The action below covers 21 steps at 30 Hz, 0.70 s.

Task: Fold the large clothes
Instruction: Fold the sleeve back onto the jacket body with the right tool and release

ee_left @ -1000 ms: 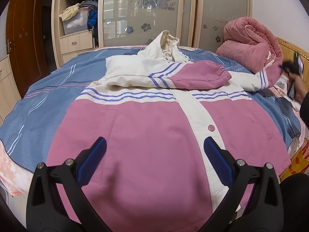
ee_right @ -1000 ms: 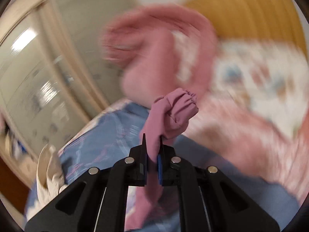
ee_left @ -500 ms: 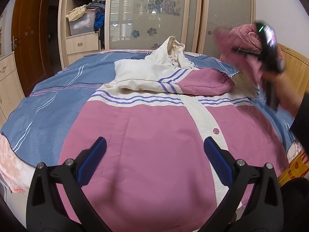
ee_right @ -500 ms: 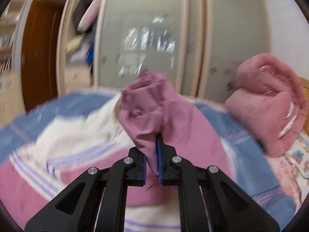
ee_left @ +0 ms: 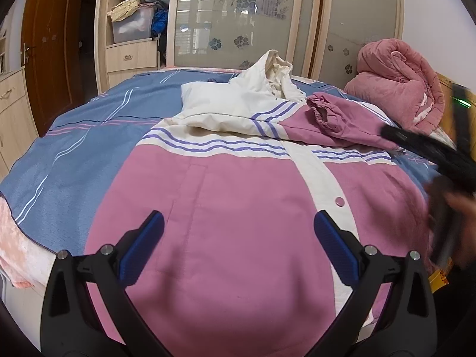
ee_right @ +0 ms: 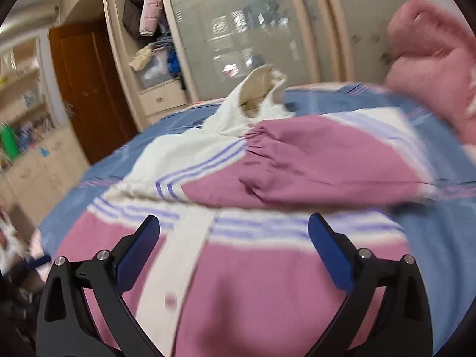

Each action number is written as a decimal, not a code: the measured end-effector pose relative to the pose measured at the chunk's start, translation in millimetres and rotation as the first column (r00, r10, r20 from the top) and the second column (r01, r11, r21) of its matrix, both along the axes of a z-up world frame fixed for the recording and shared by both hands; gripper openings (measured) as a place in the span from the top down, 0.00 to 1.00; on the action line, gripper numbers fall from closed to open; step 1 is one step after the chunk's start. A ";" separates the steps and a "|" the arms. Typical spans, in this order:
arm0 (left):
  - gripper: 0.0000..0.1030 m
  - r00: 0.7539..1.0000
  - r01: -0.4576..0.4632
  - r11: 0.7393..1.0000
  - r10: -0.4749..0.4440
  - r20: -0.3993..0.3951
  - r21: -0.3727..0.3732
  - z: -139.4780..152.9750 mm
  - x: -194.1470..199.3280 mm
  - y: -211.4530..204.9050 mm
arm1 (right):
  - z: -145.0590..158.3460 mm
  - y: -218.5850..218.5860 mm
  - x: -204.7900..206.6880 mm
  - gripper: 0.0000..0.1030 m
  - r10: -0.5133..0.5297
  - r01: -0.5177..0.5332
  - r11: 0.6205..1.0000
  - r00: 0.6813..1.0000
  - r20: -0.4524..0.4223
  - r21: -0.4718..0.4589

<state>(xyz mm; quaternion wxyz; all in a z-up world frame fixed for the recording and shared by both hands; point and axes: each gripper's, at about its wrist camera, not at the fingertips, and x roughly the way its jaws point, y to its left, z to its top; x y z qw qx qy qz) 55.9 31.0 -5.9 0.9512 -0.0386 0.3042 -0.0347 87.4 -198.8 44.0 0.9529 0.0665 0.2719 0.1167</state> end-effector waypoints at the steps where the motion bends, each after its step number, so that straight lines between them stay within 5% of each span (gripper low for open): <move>1: 0.02 1.000 0.000 1.000 0.000 0.013 0.014 1.4 -2.0 -2.4 | 5.6 -1.5 -24.7 0.01 -0.039 0.040 0.998 0.999 0.031 -0.043; 6: 0.02 0.999 -0.002 0.999 0.000 0.049 0.039 6.3 -10.5 -6.7 | -8.4 -34.1 -101.0 0.01 -0.181 0.190 0.979 0.976 0.120 -0.074; 21: 0.02 0.999 -0.030 0.996 0.026 0.047 0.083 -3.0 -22.8 -9.9 | -19.2 -46.6 -123.2 0.01 -0.182 0.198 0.975 0.972 0.146 -0.102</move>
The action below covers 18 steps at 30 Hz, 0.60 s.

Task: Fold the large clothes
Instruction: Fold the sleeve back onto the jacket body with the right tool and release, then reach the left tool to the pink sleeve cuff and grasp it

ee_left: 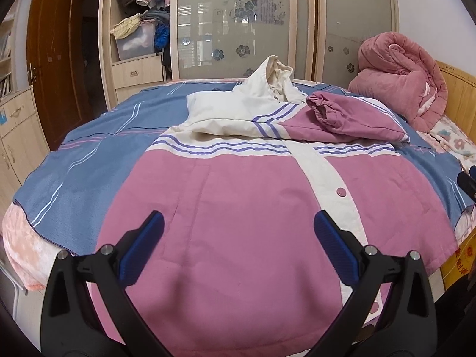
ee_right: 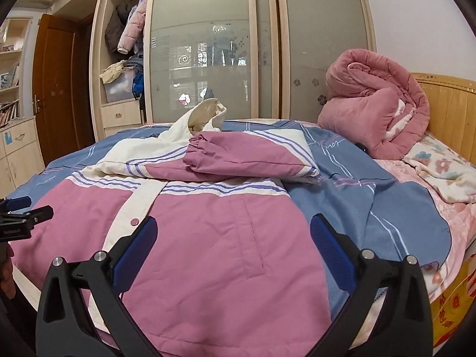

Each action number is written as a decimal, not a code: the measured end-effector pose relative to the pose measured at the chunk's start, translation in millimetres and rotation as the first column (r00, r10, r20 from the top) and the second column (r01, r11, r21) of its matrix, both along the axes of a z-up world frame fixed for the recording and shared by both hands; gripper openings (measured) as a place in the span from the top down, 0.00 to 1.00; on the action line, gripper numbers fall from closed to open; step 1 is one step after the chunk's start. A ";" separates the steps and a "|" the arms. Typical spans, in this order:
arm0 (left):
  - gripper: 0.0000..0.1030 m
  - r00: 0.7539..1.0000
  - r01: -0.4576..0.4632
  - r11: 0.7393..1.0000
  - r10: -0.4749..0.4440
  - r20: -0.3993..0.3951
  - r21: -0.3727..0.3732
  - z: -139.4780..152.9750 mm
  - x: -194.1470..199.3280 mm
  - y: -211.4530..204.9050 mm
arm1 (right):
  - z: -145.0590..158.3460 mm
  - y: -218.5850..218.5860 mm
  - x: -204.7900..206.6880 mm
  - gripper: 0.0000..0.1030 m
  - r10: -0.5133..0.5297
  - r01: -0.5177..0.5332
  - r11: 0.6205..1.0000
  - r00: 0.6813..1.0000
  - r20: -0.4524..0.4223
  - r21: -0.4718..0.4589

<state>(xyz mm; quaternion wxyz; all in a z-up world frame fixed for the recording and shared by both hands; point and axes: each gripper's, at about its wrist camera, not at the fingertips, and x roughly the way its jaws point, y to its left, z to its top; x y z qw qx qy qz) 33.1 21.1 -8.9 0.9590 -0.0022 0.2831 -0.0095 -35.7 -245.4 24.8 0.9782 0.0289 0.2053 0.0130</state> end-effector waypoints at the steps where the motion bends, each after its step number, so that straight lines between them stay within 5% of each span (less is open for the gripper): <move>1: 0.02 1.000 0.000 1.000 0.000 -0.002 -0.003 -0.1 0.1 0.1 | 0.1 -0.3 0.1 0.01 0.000 0.000 1.000 1.000 0.001 0.003; 10: 0.02 1.000 -0.003 1.000 0.003 -0.021 -0.010 -4.8 3.1 0.0 | 3.0 -1.2 -0.4 0.01 0.010 -0.010 1.000 1.000 0.006 0.018; 14: 0.02 0.997 0.057 0.994 -0.062 -0.047 -0.094 -6.1 6.9 3.4 | 5.9 -1.9 -1.9 0.01 0.016 -0.017 1.000 1.000 0.019 0.024; 18: 0.02 0.982 0.137 0.954 -0.166 -0.089 -0.268 -3.7 17.1 15.9 | 10.0 -8.1 -5.6 0.01 0.010 -0.012 0.999 0.999 0.041 0.050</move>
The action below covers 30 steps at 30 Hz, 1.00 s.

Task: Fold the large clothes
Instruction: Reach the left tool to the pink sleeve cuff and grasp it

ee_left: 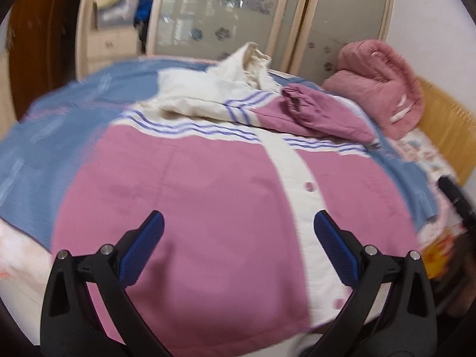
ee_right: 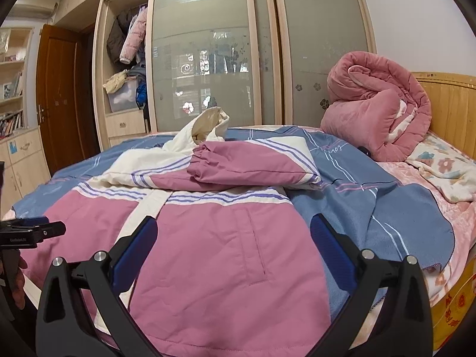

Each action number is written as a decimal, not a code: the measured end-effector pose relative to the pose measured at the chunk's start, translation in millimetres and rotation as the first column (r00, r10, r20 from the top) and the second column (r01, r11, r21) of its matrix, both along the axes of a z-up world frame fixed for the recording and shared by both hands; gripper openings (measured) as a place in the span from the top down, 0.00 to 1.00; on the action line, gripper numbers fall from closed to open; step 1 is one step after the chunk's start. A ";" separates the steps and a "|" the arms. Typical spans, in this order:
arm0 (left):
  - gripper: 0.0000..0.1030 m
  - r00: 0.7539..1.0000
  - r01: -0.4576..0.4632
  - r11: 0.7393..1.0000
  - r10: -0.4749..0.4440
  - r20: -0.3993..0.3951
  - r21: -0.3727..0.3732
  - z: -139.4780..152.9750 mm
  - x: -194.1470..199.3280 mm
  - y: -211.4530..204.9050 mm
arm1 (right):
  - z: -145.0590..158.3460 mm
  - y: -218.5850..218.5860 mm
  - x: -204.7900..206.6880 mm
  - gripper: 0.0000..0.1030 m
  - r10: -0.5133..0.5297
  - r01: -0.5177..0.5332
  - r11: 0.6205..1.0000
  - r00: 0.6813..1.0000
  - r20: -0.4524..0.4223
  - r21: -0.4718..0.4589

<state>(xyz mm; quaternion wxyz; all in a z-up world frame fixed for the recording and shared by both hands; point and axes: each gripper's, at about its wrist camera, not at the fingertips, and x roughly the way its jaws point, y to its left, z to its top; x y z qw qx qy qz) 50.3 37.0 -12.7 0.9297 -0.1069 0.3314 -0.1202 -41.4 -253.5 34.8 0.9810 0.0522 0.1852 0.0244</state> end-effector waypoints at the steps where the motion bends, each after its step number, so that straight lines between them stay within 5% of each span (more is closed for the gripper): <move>1: 0.02 1.000 0.016 0.998 -0.017 -0.015 -0.053 1.1 4.1 2.8 | 0.7 -1.8 -1.0 0.01 -0.001 0.001 1.000 1.000 0.004 0.007; 5: 0.02 0.992 0.077 0.930 -0.109 -0.069 -0.360 14.9 33.0 22.5 | 4.0 -10.2 -2.9 0.01 -0.006 0.005 0.999 1.000 0.017 0.036; 9: 0.02 0.974 0.114 0.889 -0.188 -0.126 -0.444 30.0 78.9 8.0 | 5.0 -23.8 -3.5 0.01 -0.016 0.014 0.995 1.000 0.021 0.094; 16: 0.02 0.965 0.158 0.933 -0.215 -0.148 -0.324 51.0 180.6 -47.7 | 4.7 -32.4 -1.7 0.01 -0.008 0.005 0.989 1.000 0.017 0.147; 23: 0.02 0.932 0.201 0.961 -0.247 -0.266 -0.188 25.1 284.4 -108.2 | 4.7 -40.4 1.2 0.01 -0.014 0.010 0.985 1.000 0.018 0.175; 30: 0.03 0.910 0.222 0.956 -0.275 -0.311 -0.194 3.9 334.3 -146.5 | 0.6 -47.8 7.5 0.01 -0.023 0.023 0.983 1.000 -0.006 0.180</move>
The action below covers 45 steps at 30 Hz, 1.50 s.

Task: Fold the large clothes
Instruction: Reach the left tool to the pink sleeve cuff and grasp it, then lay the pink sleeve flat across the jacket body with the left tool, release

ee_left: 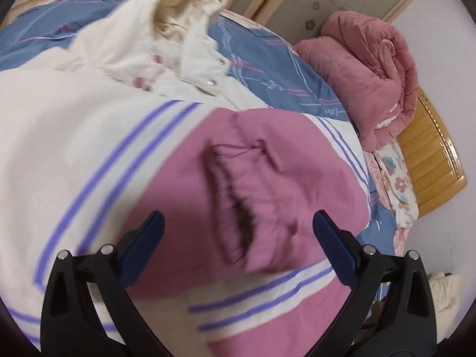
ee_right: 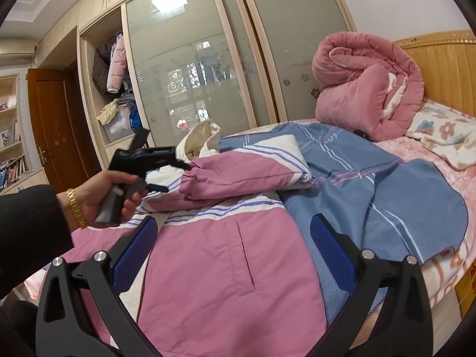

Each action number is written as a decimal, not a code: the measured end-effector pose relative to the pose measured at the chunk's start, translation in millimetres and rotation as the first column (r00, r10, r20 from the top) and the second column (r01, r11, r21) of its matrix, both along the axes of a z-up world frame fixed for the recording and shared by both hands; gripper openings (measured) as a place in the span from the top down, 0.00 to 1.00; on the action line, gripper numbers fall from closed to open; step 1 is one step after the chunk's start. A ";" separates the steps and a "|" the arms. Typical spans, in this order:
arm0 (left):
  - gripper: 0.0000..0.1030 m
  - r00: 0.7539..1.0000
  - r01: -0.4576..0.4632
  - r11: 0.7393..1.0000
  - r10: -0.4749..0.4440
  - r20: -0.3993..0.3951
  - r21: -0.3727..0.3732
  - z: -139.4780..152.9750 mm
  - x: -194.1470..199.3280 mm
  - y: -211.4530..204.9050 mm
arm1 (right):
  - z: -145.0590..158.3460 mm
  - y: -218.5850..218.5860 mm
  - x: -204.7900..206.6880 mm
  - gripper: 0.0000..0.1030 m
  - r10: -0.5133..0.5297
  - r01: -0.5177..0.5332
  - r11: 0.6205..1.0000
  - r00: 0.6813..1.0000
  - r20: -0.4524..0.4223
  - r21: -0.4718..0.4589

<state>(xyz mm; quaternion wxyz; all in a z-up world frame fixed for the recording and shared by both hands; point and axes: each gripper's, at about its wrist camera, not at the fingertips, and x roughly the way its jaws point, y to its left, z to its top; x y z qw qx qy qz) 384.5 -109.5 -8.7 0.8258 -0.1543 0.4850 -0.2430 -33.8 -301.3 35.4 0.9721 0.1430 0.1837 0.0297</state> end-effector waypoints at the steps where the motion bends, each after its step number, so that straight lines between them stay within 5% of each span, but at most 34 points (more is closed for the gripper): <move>1: 0.03 1.000 0.014 1.000 -0.014 0.002 0.007 -0.1 3.6 -7.6 | -0.4 -1.5 0.3 0.01 -0.003 0.003 1.000 1.000 -0.002 0.003; 3: 0.08 0.999 0.047 0.998 -0.047 0.015 0.038 0.8 11.1 -25.9 | -0.9 -4.2 0.4 0.01 -0.009 0.009 1.000 1.000 -0.002 0.012; 5: 0.24 0.997 0.072 0.994 -0.074 0.014 0.076 -0.5 15.2 -40.8 | -1.6 -6.8 1.5 0.01 -0.013 0.013 1.000 1.000 -0.005 0.024; 6: 0.34 0.997 0.072 0.992 -0.074 0.013 0.105 -0.9 16.1 -45.2 | -1.8 -7.7 2.5 0.01 -0.014 0.015 0.999 1.000 -0.010 0.029; 7: 0.57 0.997 0.073 0.989 -0.075 0.013 0.130 -1.9 17.2 -48.7 | -2.3 -8.9 3.1 0.01 -0.016 0.016 0.999 1.000 -0.013 0.032; 8: 0.70 0.997 0.071 0.987 -0.073 0.008 0.146 -2.8 19.0 -50.3 | -2.5 -9.1 3.5 0.01 -0.016 0.017 0.999 1.000 -0.015 0.034; 10: 0.83 0.998 0.047 0.991 -0.050 0.025 0.123 2.0 17.5 -44.6 | -2.5 -9.2 4.2 0.01 -0.015 0.016 0.999 1.000 -0.016 0.033; 13: 0.86 0.995 0.013 0.992 -0.025 0.100 0.124 22.5 10.5 -36.7 | -2.8 -9.2 4.2 0.01 -0.015 0.015 0.999 1.000 -0.015 0.039; 18: 0.87 0.967 0.067 0.982 -0.107 0.230 0.176 77.2 -0.5 -37.5 | -1.8 -11.7 2.0 0.01 -0.032 0.032 0.998 0.999 -0.005 0.054; 28: 0.87 0.942 -0.090 0.988 0.044 0.332 0.126 161.3 -11.1 45.2 | -4.7 -4.5 7.7 0.01 -0.023 0.024 0.999 0.999 -0.028 0.041; 32: 0.87 0.942 -0.167 0.971 0.106 0.318 0.172 151.8 -14.7 101.0 | -6.1 -0.8 10.2 0.01 -0.016 0.017 0.999 0.999 -0.038 0.032; 39: 0.83 0.969 -0.203 0.956 0.165 0.184 0.213 72.0 -12.7 178.6 | -9.3 6.1 14.3 0.01 -0.002 0.002 1.000 0.998 -0.060 0.010; 41: 0.75 0.973 -0.202 0.955 0.171 0.154 0.217 48.1 -12.2 186.2 | -11.5 9.7 16.6 0.01 0.005 -0.005 1.000 0.997 -0.073 -0.005; 44: 0.40 0.965 -0.250 0.929 0.217 0.145 0.272 19.3 -10.2 190.9 | -13.9 11.5 20.2 0.01 0.004 -0.006 1.000 0.996 -0.087 -0.018; 45: 0.19 0.956 -0.285 0.916 0.251 0.151 0.281 12.2 -10.3 197.2 | -14.8 12.3 21.3 0.01 0.003 -0.005 1.000 0.996 -0.091 -0.022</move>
